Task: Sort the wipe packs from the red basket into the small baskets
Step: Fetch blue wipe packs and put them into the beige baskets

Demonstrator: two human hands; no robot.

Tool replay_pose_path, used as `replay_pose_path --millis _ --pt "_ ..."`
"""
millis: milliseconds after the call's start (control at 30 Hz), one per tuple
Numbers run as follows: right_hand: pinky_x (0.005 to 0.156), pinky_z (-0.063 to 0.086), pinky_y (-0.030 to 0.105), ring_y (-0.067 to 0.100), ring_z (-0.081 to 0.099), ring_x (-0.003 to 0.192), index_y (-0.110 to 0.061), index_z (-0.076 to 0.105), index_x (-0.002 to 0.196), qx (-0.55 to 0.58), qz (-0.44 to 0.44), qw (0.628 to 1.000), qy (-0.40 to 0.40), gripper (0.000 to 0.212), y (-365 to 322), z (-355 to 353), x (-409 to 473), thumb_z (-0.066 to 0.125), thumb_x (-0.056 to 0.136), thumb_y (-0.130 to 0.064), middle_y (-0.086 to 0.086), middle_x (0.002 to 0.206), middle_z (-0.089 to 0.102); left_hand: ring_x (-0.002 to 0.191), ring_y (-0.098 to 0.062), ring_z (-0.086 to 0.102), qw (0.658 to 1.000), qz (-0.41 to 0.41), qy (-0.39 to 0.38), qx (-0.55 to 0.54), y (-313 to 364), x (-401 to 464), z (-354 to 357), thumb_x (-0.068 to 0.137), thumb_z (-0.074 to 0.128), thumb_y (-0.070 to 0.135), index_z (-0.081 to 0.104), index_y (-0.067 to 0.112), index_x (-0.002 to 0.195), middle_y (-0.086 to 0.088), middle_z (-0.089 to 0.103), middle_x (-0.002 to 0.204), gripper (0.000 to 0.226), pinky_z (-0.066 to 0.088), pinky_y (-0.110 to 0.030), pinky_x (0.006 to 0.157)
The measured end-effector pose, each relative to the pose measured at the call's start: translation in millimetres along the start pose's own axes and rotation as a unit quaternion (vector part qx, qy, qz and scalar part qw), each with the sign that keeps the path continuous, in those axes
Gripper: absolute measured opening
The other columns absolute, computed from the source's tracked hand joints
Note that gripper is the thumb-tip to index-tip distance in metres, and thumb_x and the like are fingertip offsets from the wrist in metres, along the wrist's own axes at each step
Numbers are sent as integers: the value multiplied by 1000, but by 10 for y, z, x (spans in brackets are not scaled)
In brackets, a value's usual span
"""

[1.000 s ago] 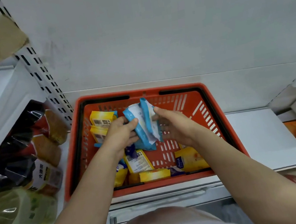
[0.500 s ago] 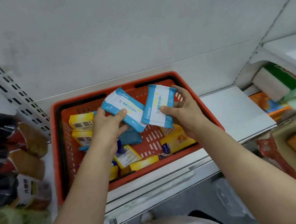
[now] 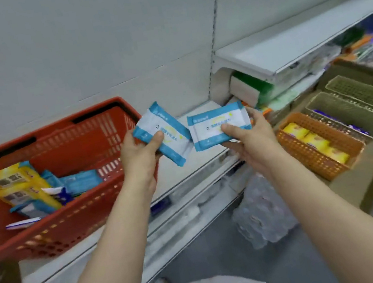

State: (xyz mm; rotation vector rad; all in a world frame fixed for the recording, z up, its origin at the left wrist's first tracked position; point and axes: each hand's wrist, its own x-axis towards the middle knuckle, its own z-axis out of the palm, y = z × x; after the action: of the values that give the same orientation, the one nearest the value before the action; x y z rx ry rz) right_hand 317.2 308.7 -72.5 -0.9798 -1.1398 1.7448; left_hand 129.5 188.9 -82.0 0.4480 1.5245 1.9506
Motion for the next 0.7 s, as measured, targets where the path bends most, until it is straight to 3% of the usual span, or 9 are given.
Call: replay_pose_path --millis 67,133,200,267,333,400,500,700 --pt "72 59 47 38 71 97 -13 55 122 10 0 1000 19 47 -121 -586 -185 75 82 0 17 114 70 78 -1 70 999 -5 -26 18 -209 -316 457 86 69 1 57 17 108 10 73 90 29 53 -22 65" --pt "72 60 48 35 73 90 -10 59 117 27 -6 998 51 40 -248 -1157 -385 73 81 2 13 103 75 75 1 69 997 -28 -61 25 -435 -657 898 86 70 5 60 18 105 16 74 82 26 52 -21 61" --pt "68 61 39 28 74 87 -10 60 113 25 -20 996 88 36 -369 -1695 -577 72 81 3 6 96 77 85 -12 72 994 -70 -81 5 -662 -971 1322 86 72 5 61 9 113 6 76 93 29 59 -29 67" --pt "83 59 45 30 71 100 -9 61 118 17 -17 993 118 40 -463 -2195 -746 74 81 0 8 108 74 89 -19 73 991 -102 -90 -5 -866 -1270 1716 84 73 3 61 5 116 -6 74 105 34 60 -34 74" --pt "88 58 46 29 70 104 -7 60 123 17 -6 991 130 43 -540 -2643 -889 73 82 -2 10 115 72 77 -12 73 987 -124 -103 -10 -1055 -1530 2064 83 73 2 61 9 109 -7 72 104 30 58 -25 62" --pt "80 61 39 22 72 99 -9 61 123 22 -2 991 131 41 -596 -3024 -981 71 85 -3 6 113 74 72 -10 73 983 -141 -116 -2 -1198 -1726 2358 82 74 0 57 12 108 -7 70 104 34 55 -21 56" --pt "65 60 28 17 74 90 -11 65 113 45 4 989 142 30 -645 -3471 -1003 72 85 -4 1 103 77 83 -17 75 975 -163 -148 7 -1361 -1846 2739 80 75 -3 53 14 123 -5 71 110 52 57 -25 60" --pt "70 61 33 21 74 93 -10 66 108 58 18 985 162 23 -729 -4164 -595 72 87 -11 6 104 76 86 -14 74 960 -176 -214 43 -1705 -1784 3633 79 76 0 62 23 115 3 76 101 45 57 -24 62"
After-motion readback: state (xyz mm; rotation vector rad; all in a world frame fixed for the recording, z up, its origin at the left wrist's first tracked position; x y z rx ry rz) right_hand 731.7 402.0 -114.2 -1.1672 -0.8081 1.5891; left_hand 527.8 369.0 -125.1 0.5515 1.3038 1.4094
